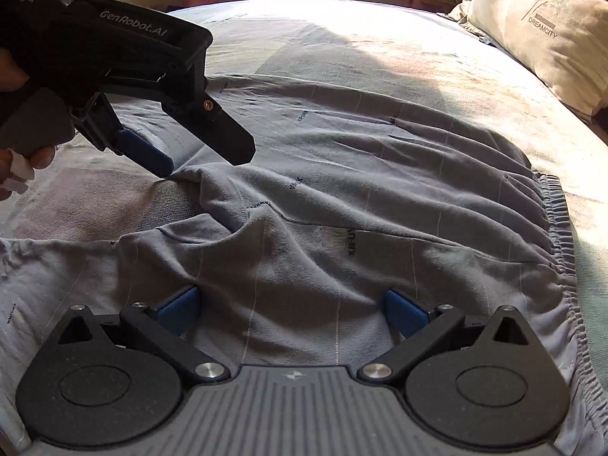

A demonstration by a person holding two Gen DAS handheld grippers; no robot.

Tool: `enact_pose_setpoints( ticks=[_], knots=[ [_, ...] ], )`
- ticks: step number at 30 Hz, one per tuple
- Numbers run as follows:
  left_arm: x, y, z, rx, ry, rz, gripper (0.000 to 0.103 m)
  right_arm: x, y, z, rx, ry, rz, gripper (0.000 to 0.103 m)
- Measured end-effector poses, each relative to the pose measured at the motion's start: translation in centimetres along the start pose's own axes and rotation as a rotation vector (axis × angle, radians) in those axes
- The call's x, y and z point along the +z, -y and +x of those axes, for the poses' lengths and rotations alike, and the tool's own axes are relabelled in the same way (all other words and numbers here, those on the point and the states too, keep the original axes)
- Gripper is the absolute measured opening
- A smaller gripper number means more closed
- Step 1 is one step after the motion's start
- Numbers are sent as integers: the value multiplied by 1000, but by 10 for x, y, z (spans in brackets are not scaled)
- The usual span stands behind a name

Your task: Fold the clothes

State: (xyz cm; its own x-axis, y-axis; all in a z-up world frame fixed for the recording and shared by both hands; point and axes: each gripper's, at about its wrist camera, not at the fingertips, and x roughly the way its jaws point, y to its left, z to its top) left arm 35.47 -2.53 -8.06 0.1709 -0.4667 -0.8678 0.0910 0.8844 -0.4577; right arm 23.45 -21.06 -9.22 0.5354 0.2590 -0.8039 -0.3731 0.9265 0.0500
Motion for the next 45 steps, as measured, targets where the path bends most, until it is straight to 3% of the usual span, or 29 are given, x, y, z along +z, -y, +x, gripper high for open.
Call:
enact_pose_setpoints(
  ticks=[7,13,15,17,20,22,26,29,31,37,41,45],
  knots=[
    [-1,-3,1,8,-1,-53,102,11,3,1,48,-103,-79,103],
    [6,-28,-44,46,36,-21,102,25,2,2,50,-193,-104,103],
    [19,-50,-68,76,81,52,102,36,3,-1,26,-222,-74,103],
    [36,-85,-89,128,115,85,102,52,1,-4,-52,-230,-19,103],
    [61,-145,-110,191,150,81,102,80,-9,0,-137,-240,95,103],
    [70,-178,-120,213,175,75,102,104,-20,8,-145,-218,202,103],
    [80,-238,-136,236,246,37,102,154,-56,31,-13,-180,323,103],
    [78,-283,-136,268,270,-44,102,189,-87,51,63,-171,315,103],
    [69,-305,-140,251,293,-76,102,208,-105,63,110,-170,275,103],
    [49,-325,-167,239,328,-156,102,239,-135,94,228,-178,159,103],
    [68,-330,-179,251,413,-131,102,251,-146,112,276,-175,125,103],
    [99,-328,-171,242,430,-125,102,264,-157,129,325,-171,91,103]
  ],
)
